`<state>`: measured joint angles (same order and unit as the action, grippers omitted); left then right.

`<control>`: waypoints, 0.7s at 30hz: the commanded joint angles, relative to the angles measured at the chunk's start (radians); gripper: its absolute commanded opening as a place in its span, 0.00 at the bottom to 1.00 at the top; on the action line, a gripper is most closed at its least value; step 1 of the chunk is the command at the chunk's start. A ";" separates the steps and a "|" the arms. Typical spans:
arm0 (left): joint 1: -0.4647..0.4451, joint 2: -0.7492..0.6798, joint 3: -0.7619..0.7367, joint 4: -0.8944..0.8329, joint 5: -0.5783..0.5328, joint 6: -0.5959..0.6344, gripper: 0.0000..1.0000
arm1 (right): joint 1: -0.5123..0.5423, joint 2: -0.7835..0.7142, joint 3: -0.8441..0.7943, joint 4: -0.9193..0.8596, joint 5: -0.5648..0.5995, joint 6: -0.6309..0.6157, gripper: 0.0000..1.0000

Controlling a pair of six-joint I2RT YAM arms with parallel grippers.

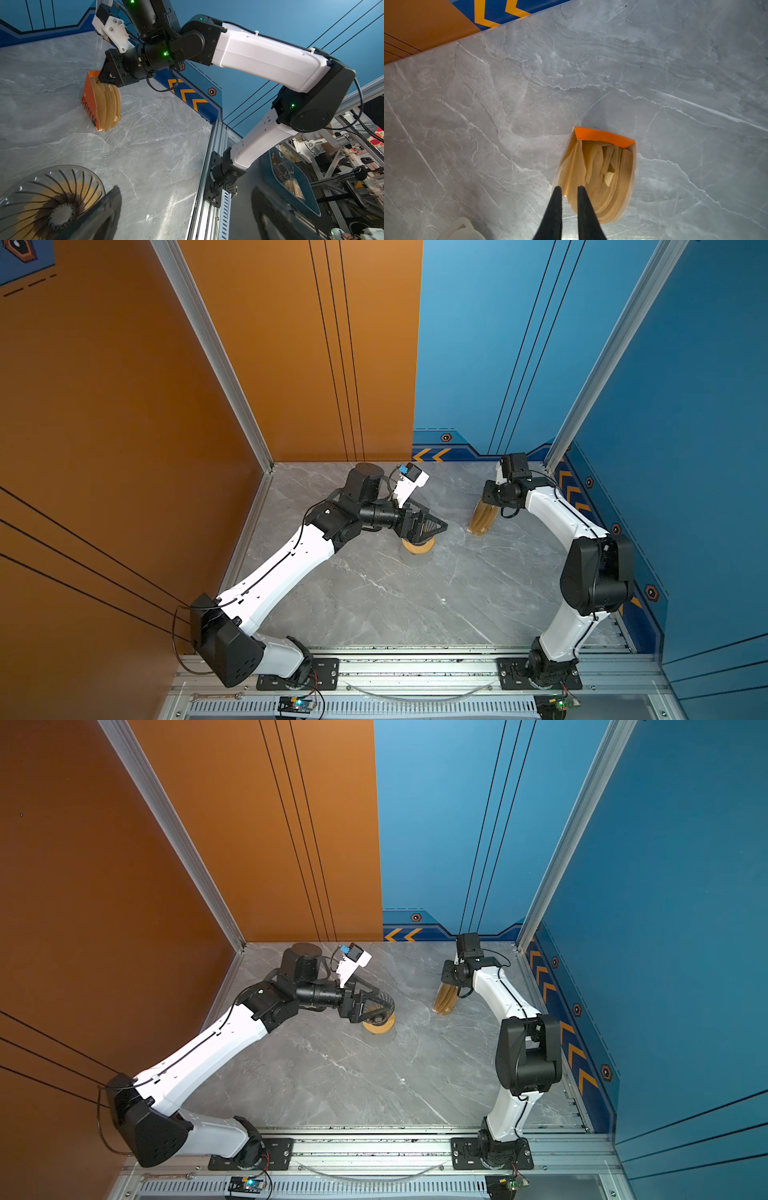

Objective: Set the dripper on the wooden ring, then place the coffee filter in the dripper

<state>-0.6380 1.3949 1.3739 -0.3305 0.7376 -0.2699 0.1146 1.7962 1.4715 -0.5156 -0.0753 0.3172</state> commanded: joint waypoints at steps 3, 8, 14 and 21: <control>-0.003 -0.027 0.008 -0.017 -0.001 0.004 0.98 | -0.001 0.043 0.059 -0.041 0.021 -0.022 0.13; -0.005 -0.020 0.010 -0.016 0.005 0.002 0.98 | -0.002 0.069 0.078 -0.049 0.030 -0.022 0.12; -0.005 -0.020 0.010 -0.023 0.000 0.006 0.98 | -0.001 0.087 0.078 -0.049 0.038 -0.024 0.11; -0.006 -0.017 0.010 -0.025 0.001 0.008 0.98 | -0.004 0.105 0.078 -0.049 0.055 -0.027 0.10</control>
<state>-0.6380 1.3949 1.3739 -0.3332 0.7376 -0.2699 0.1146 1.8885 1.5253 -0.5323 -0.0486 0.3099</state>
